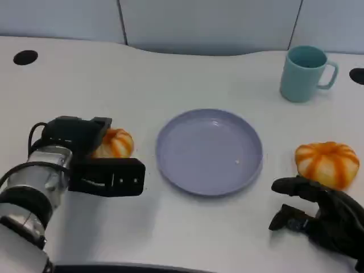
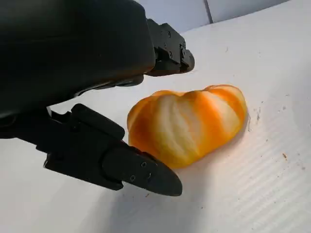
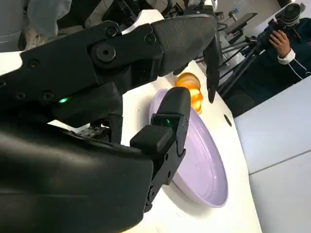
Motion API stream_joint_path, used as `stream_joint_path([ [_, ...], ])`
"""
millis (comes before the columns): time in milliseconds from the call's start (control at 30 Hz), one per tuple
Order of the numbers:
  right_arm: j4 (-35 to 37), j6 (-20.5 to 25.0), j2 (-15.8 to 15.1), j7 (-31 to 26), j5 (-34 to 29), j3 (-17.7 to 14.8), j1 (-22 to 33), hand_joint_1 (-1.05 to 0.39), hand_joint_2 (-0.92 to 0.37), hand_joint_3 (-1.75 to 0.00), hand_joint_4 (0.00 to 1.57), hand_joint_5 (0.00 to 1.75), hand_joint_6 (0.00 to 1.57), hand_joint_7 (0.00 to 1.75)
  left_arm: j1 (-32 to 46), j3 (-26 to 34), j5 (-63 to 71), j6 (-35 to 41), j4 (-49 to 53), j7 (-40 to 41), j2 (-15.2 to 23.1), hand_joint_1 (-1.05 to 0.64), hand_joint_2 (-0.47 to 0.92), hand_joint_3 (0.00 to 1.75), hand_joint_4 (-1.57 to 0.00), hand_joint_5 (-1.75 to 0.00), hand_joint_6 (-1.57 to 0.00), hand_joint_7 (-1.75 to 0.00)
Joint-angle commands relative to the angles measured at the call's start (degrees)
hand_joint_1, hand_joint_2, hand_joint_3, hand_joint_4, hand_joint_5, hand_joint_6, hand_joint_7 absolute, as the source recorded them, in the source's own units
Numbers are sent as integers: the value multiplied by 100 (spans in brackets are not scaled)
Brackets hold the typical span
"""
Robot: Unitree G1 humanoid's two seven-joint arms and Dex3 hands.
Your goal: Grasp the bread from the table and place it into the plate.
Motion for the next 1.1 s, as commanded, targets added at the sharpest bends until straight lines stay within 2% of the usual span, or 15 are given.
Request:
stream_joint_path([
  [33, 32, 100, -60, -21, -17, 0, 129, -40, -92, -13, 51, 131, 64, 77, -244, -101, -71, 53, 190, -100, -37, -72, 76, 0, -13, 0, -14, -1],
  [433, -108, 121, -42, -29, 0, 34, 216, -40, -92, -14, 51, 132, 64, 76, -545, -331, -150, 289, 461, -488, -263, -67, 74, 0, -14, -2, -21, -2],
  [633, -182, 137, -23, -31, 39, 40, 266, -40, -92, -13, 52, 132, 64, 75, -511, -382, -183, 212, 525, -314, -323, -61, 73, 0, -24, -6, -30, -4],
  [733, -248, 175, -13, -53, 53, 44, 299, -40, -92, -13, 52, 132, 65, 75, -471, -382, -219, 219, 553, -220, -369, -53, 72, 0, -29, -7, -37, -5],
  [1100, -351, 177, -5, 17, 74, 41, 365, -41, -92, -14, 51, 135, 64, 75, -383, -439, -237, 373, 646, -381, -454, -40, 80, 2, -38, -8, -45, -3],
])
